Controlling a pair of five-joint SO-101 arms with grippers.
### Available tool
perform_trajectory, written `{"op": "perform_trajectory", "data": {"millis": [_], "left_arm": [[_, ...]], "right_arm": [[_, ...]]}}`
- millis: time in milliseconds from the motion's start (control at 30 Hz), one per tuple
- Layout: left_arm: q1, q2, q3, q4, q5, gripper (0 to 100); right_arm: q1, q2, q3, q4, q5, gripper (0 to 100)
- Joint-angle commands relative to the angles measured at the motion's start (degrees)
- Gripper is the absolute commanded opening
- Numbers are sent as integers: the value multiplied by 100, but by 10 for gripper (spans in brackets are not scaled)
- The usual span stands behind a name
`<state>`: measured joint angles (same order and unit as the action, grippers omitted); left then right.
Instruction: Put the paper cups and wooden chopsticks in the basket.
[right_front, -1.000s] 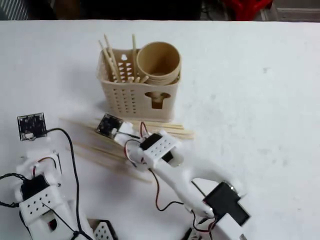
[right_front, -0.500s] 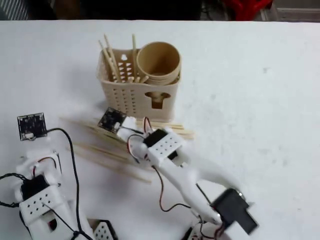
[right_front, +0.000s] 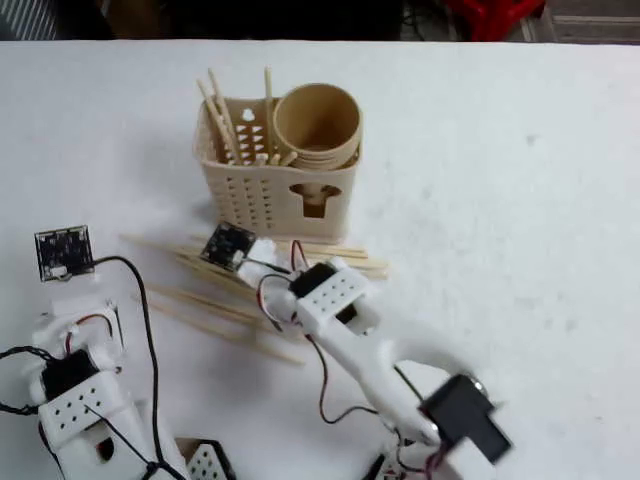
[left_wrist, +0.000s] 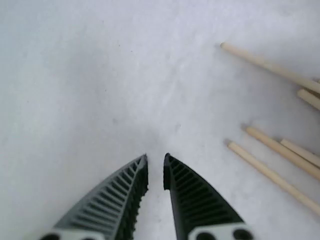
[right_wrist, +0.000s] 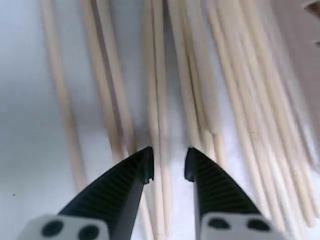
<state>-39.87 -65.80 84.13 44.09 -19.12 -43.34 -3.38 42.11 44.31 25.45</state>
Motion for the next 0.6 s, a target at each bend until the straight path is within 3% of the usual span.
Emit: {"op": "perform_trajectory", "data": {"millis": [0,200,400,567], "left_arm": [[66,-66,-18,-123,-44,76],[66,-66,-18,-123,-44,76],[66,-66,-18,-123,-44,76],[66,-66,-18,-141,-44,76]], "right_arm": [[22,303,-334,-75,88,123],[57,593,-536,-48,44,12],[57,409,-536,31,44,16],[57,-585,-413,479,35,16]]}}
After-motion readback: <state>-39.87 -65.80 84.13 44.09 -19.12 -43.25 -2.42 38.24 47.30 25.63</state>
